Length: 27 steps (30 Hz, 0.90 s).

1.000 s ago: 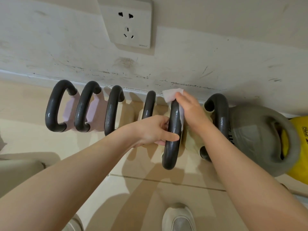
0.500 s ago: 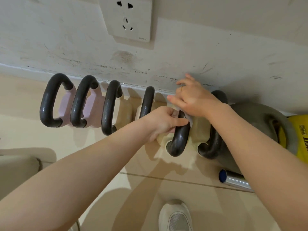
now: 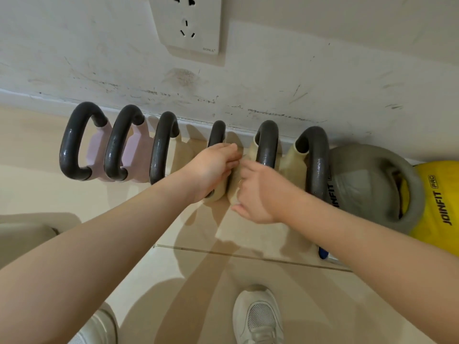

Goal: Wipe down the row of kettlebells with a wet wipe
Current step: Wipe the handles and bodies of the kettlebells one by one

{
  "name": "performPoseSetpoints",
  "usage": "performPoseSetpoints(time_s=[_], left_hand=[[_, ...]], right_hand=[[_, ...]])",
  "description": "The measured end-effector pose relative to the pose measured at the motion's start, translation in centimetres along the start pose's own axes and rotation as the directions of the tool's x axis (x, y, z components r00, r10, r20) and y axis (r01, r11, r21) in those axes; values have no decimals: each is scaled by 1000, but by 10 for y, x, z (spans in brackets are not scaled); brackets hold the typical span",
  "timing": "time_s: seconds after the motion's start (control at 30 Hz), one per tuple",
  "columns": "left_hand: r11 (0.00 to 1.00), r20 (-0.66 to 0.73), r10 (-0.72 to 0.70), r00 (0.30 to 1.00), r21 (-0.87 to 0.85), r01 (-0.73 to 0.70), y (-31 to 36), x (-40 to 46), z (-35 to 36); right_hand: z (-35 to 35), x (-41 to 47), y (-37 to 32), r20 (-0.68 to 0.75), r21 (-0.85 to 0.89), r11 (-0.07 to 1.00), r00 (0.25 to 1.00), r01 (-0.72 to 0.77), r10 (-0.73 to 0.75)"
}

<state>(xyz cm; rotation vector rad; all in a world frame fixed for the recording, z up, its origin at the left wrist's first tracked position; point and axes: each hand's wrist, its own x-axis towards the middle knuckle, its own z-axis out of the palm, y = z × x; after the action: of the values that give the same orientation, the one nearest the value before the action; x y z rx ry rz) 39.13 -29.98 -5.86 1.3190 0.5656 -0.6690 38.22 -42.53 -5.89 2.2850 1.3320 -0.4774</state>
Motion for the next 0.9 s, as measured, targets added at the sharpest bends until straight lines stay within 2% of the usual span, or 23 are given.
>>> performPoseSetpoints(time_s=[0.1,0.2,0.23,0.37,0.47,0.53,0.67,0.7,0.73,0.8,0.83,0.87,0.9], left_hand=[[999,20,12,1000,35,-13,-2,-1,-1],[999,25,3,1000,41,-4,4,-5,1],[1000,23,-3,1000,30,2,5,-7,2],[999,-40,-9,999,32,10,4,-12,6],[996,17,-52,999,80,50,0,-17,9],[995,20,-50,999,92,48,-2,-19,7],[996,7,-37,999,81,37,-1,-18,1],[997,8,-38,999,71,38,-2,-18,0],[997,6,-39,999,62,38,-3,-18,0],[1000,6,-5,1000,20,5,-3,-19,3],[999,5,36,999,-20,-36,-1,-19,5],[995,-6,77,997,-56,-77,3,-20,7],[991,-26,109,994,-77,-110,7,-20,9]], right_hand=[[-5,-7,2,-29,-7,989,988,-150,150],[-5,-5,-20,127,-133,989,989,-58,75],[-10,-4,-26,181,-217,974,977,-69,110],[3,7,-49,274,-421,905,941,-66,197],[20,14,-71,395,-469,882,906,56,152],[31,14,-73,373,-520,849,919,97,124],[73,17,-78,225,-683,720,973,121,50],[73,16,-75,187,-697,710,981,94,54],[67,13,-72,137,-666,746,984,10,110],[60,5,-60,-80,-465,862,979,-204,189],[58,0,-52,-249,-322,881,929,-347,275],[57,-6,-45,-382,-161,866,839,-474,388],[60,-12,-42,-471,64,864,748,-500,468]])
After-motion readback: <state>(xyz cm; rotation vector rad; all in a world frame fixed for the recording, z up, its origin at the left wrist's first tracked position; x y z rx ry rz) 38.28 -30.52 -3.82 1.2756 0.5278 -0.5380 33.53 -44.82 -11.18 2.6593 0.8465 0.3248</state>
